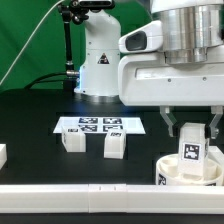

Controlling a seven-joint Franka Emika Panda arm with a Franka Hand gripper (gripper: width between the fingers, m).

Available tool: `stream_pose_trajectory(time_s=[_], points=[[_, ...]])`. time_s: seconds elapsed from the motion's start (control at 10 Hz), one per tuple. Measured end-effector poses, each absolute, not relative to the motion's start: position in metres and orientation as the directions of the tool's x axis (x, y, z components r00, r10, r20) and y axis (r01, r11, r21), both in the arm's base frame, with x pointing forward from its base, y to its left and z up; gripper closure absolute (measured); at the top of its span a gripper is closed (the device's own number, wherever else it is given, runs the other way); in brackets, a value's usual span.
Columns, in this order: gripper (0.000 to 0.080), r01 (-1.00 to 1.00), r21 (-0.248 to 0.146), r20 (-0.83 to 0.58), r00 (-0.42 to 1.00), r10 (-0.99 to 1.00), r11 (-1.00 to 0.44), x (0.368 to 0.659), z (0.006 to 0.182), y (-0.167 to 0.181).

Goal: Assemble stool

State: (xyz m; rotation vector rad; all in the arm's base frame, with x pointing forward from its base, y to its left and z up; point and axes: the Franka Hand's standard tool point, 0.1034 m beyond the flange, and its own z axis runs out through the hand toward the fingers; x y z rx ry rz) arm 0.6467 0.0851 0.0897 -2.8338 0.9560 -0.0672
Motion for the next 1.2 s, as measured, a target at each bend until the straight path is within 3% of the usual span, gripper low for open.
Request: stream_pose_trajectory(time_s=[0.5,0.7,0.9,1.1,1.2], points=[[0.0463,-0.905,-0.183,-0.098,0.404,-0.909,-0.383,0.647,0.089,0.085],[0.0463,-0.978,-0.164,-0.169,0.159,-0.973,-0.132,0.646,0.088,0.088],[0.0463,-0.987,-0.121,-0.219,-0.078,-0.973,0.107,0.645,0.087,0.095],[0.0463,-0.976,-0.102,-0.238,-0.162,-0.958,0.19,0.645,0.087,0.095],[0.0463,-0.953,-0.075,-0.256,-0.265,-0.93,0.293,0.645,0.087,0.097]])
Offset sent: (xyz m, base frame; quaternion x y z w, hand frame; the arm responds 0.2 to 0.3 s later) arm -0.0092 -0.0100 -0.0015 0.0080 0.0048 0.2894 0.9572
